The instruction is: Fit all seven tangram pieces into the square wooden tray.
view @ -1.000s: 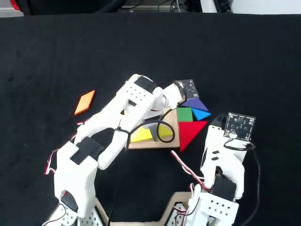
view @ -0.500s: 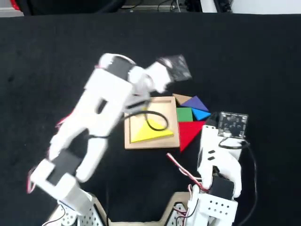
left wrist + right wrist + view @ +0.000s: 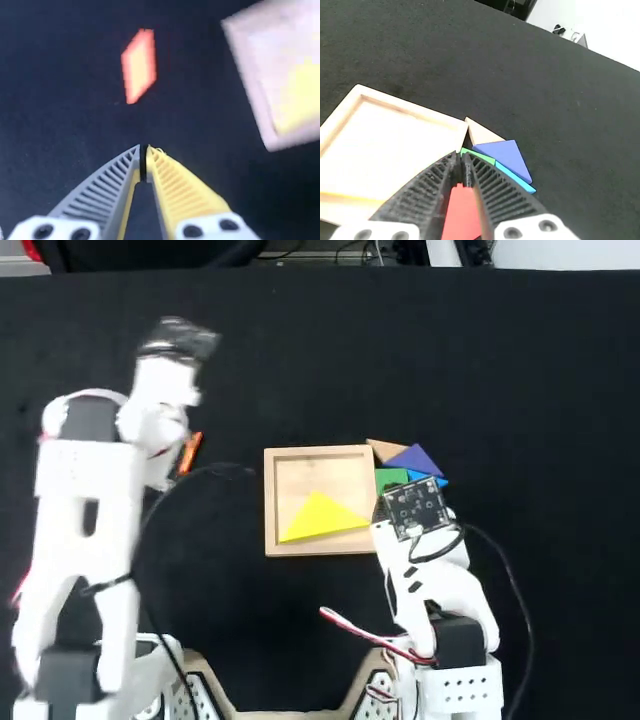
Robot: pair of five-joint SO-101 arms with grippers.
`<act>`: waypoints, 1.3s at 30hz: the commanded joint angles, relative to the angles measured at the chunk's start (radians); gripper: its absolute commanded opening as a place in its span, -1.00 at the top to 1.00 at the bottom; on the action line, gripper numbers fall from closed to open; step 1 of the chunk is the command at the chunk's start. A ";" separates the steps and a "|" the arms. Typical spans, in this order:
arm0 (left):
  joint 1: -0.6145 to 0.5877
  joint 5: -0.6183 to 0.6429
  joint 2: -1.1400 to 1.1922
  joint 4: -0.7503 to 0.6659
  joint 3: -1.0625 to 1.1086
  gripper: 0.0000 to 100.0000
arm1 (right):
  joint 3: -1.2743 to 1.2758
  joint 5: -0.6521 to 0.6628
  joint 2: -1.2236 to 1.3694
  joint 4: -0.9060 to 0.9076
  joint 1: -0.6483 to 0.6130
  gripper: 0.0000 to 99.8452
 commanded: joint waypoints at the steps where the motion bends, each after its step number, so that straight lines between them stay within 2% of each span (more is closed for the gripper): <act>1: -0.105 0.221 -0.180 -0.324 0.311 0.94 | -0.111 0.012 0.059 -0.029 -0.014 0.97; 5: -0.079 0.319 -0.341 -0.603 0.650 0.94 | -0.289 0.008 0.289 -0.040 -0.014 0.97; 8: -0.087 0.365 -0.417 -0.776 0.820 0.94 | -0.423 0.005 0.530 -0.040 -0.015 0.97; 11: -0.088 0.370 -0.433 -0.873 0.892 0.94 | -0.533 -0.044 0.779 -0.043 -0.032 0.97; 14: -0.074 0.368 -0.400 -0.957 0.949 0.94 | -0.621 -0.063 1.024 -0.063 -0.106 0.98; 17: -0.061 0.367 -0.342 -1.080 1.013 0.94 | -0.684 -0.063 1.262 -0.149 -0.186 0.98; 19: -0.059 0.368 -0.304 -1.142 1.033 0.94 | -0.727 -0.063 1.409 -0.199 -0.195 0.98; 26: -0.064 0.370 -0.259 -1.166 1.020 0.94 | -0.905 -0.057 1.755 -0.222 -0.133 0.98; 31: -0.059 0.370 -0.252 -1.166 1.015 0.94 | -0.900 0.014 1.788 -0.198 -0.157 0.98; 39: -0.059 0.364 -0.252 -1.168 1.015 0.94 | -0.901 0.017 1.788 -0.031 -0.212 0.98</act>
